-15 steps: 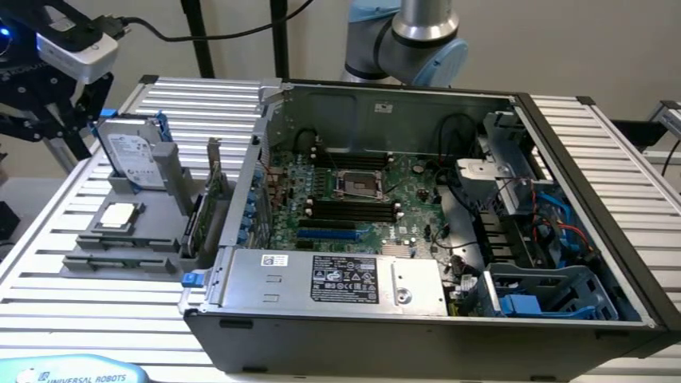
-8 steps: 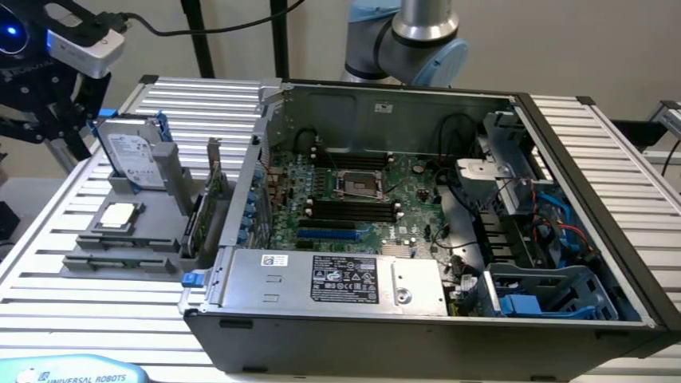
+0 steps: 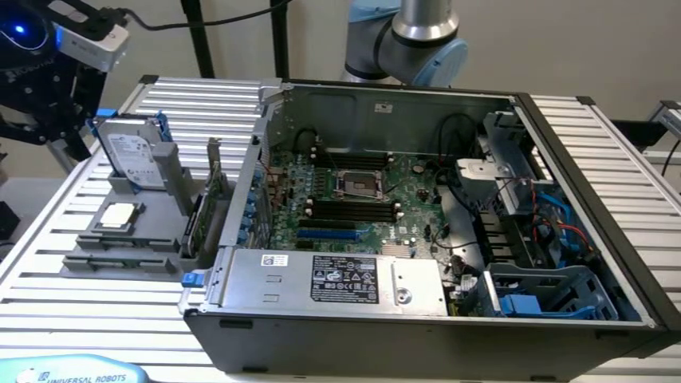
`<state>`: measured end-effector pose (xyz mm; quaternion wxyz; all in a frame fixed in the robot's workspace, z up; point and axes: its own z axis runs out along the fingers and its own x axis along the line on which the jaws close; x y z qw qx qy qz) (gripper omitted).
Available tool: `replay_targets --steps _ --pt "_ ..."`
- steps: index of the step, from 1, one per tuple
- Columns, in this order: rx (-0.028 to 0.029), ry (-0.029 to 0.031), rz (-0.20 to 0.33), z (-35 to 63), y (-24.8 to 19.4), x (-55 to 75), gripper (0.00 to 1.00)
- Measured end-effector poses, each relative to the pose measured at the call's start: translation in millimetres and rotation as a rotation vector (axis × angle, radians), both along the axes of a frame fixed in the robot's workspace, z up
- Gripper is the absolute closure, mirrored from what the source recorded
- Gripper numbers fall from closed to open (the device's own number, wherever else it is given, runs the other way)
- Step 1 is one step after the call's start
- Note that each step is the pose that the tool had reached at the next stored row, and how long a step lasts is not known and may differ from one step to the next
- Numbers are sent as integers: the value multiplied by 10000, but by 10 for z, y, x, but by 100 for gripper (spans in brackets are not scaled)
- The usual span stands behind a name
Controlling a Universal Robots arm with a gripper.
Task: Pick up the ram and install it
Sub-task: 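Pick up the ram and move it above insertion slot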
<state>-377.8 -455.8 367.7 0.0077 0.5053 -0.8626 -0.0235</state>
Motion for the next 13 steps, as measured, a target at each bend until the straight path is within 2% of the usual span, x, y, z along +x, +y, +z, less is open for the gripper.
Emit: replay_targets --steps 13 --pt "0 0 2353 -9 0 0 89"
